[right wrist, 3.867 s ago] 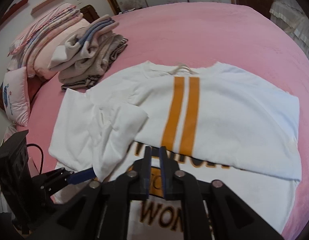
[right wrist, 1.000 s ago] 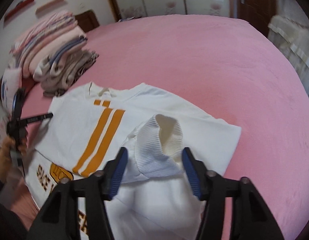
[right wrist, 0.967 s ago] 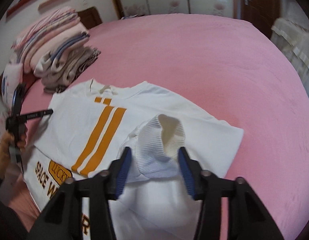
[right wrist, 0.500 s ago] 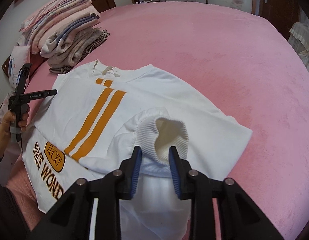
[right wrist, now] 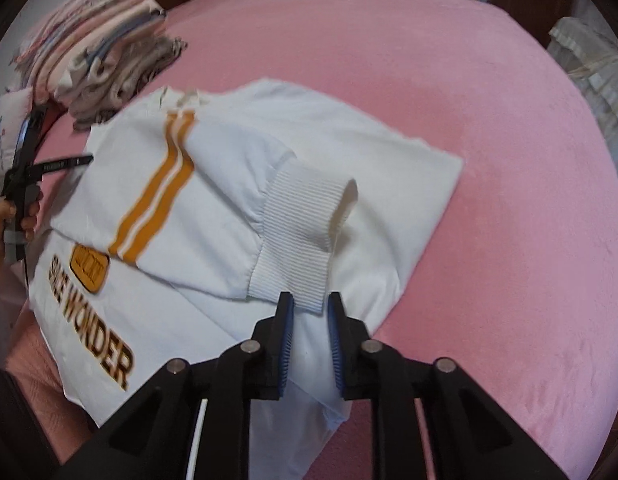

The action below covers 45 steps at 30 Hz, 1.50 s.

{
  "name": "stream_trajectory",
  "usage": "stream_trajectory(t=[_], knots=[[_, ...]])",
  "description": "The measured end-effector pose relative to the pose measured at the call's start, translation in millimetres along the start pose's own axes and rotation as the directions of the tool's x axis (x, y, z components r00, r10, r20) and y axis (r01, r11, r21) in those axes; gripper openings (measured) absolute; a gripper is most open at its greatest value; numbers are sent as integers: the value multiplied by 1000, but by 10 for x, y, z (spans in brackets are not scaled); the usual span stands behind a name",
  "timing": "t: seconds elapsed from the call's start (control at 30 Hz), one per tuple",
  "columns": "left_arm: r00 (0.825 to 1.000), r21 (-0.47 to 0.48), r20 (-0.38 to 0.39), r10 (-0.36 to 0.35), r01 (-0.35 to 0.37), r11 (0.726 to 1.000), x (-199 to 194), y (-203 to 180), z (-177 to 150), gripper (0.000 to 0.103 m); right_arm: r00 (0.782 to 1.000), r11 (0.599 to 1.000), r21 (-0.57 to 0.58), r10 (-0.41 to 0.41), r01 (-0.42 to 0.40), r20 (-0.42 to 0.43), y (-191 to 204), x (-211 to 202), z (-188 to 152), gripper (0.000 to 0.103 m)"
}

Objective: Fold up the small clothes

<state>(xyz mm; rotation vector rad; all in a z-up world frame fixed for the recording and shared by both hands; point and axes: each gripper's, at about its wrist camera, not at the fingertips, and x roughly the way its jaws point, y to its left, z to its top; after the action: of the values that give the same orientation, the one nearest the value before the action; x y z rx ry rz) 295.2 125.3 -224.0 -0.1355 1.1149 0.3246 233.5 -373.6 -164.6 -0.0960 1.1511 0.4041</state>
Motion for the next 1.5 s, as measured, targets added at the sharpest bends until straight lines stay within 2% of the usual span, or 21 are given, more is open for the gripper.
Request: stream_trajectory(t=[0.03, 0.1, 0.2, 0.3, 0.37, 0.43, 0.47, 0.5, 0.53, 0.57, 0.7, 0.73, 0.77, 0.8, 0.83, 0.93, 1.0, 1.07, 1.17, 1.3, 1.5], knots=[[1000, 5, 3, -5, 5, 1000, -10, 6, 21, 78, 999, 1000, 15, -1, 0, 39, 5, -73, 31, 42], [1000, 15, 12, -23, 23, 1000, -49, -2, 58, 78, 993, 998, 68, -13, 5, 117, -8, -156, 136, 61], [999, 10, 31, -35, 35, 999, -76, 14, 146, 78, 990, 991, 130, -42, 24, 138, -80, -25, 314, 63], [997, -24, 39, -69, 70, 997, -72, 99, 244, 78, 994, 980, 194, 7, -29, 114, -194, 231, 441, 63], [995, -52, 38, -96, 98, 994, -71, 202, 296, 78, 994, 972, 225, 41, -63, 103, -252, 378, 479, 59], [994, -78, 36, -105, 108, 991, -43, 294, 337, 77, 993, 965, 245, 76, -97, 94, -281, 506, 478, 37], [993, -91, 35, -113, 116, 989, -15, 348, 365, 71, 991, 962, 249, 87, -110, 99, -285, 531, 471, 32], [993, -103, 32, -117, 120, 987, 9, 390, 379, 67, 989, 960, 250, 101, -125, 108, -277, 542, 460, 19], [991, -113, 24, -132, 134, 984, 42, 422, 403, 58, 988, 961, 247, 101, -126, 114, -246, 539, 455, 14], [986, -125, 11, -166, 166, 978, 93, 442, 435, 52, 990, 967, 235, 75, -102, 121, -204, 518, 453, 14], [979, -167, -12, -204, 199, 966, 236, 449, 510, 50, 990, 974, 221, 25, -56, 139, -127, 475, 445, 13], [978, -175, -8, -209, 205, 963, 256, 440, 536, 42, 989, 974, 224, 11, -44, 145, -124, 460, 437, 12], [975, -175, -1, -220, 217, 960, 262, 426, 561, 17, 989, 973, 229, -6, -28, 147, -128, 458, 435, 11], [975, -173, 6, -224, 222, 960, 253, 407, 578, 10, 988, 971, 238, -11, -26, 152, -139, 444, 427, 11], [978, -164, 10, -206, 205, 965, 239, 375, 599, 10, 987, 969, 246, -21, -20, 161, -152, 415, 419, 11], [996, -44, 54, -76, 79, 996, 162, 126, 608, 8, 984, 970, 244, -58, 15, 171, -103, 380, 410, 11], [994, 41, 109, 9, -13, 999, 103, -72, 589, 7, 981, 968, 244, -95, 52, 168, -68, 384, 407, 11], [988, 74, 151, 39, -51, 996, 39, -136, 590, 7, 980, 964, 258, -110, 64, 167, -61, 388, 412, 10], [981, 115, 187, 46, -68, 991, -34, -179, 645, 7, 977, 958, 276, -128, 77, 170, -38, 373, 414, 11], [970, 197, 229, 82, -129, 972, -36, -210, 634, 7, 975, 956, 271, -161, 115, 152, 27, 446, 394, 11], [943, 310, 275, 186, -270, 911, 81, -545, 394, 8, 970, 947, 278, -206, 163, 131, 65, 553, 341, 13]])
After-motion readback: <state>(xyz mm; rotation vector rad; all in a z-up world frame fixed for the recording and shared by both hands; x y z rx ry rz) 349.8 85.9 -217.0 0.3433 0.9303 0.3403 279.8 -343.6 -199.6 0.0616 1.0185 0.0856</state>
